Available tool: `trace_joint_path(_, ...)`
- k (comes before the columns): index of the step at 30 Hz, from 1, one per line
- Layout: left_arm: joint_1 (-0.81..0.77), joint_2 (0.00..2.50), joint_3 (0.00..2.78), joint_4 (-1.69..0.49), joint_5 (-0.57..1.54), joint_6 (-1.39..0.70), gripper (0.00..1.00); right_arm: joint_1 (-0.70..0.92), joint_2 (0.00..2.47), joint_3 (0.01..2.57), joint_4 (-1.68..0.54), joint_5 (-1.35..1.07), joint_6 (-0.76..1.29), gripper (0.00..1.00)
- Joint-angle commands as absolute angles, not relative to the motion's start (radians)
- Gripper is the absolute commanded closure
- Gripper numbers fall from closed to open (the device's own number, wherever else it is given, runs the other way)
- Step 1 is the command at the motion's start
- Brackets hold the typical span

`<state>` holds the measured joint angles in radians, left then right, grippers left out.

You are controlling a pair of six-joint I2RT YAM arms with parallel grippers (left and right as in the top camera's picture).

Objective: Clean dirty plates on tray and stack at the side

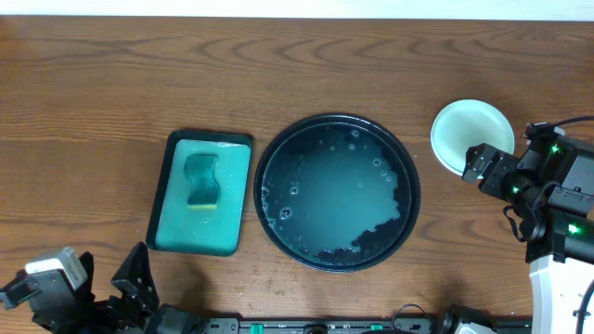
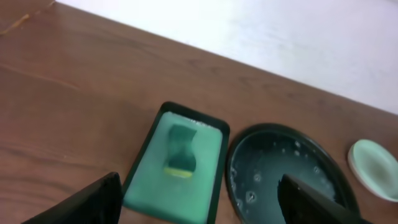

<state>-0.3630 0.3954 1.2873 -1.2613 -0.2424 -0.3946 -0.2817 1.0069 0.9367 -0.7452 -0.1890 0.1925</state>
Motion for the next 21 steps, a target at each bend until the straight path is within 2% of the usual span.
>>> trace_joint_path(1,-0.366,0.395,1.288,-1.298,-0.256,-0.385,0.20,-0.268,1.007,0.949,-0.752,-0.184,0.178,0.01)
trace_joint_path(11,-0.366,0.395,1.288,-1.458,-0.256,-0.385,0.20,-0.268,1.007,0.949,-0.752,-0.184,0.178,0.01)
trace_joint_path(21,-0.366,0.395,1.288,-1.501,-0.256,-0.385,0.19,-0.268,1.007,0.949,-0.752,-0.184,0.178,0.01)
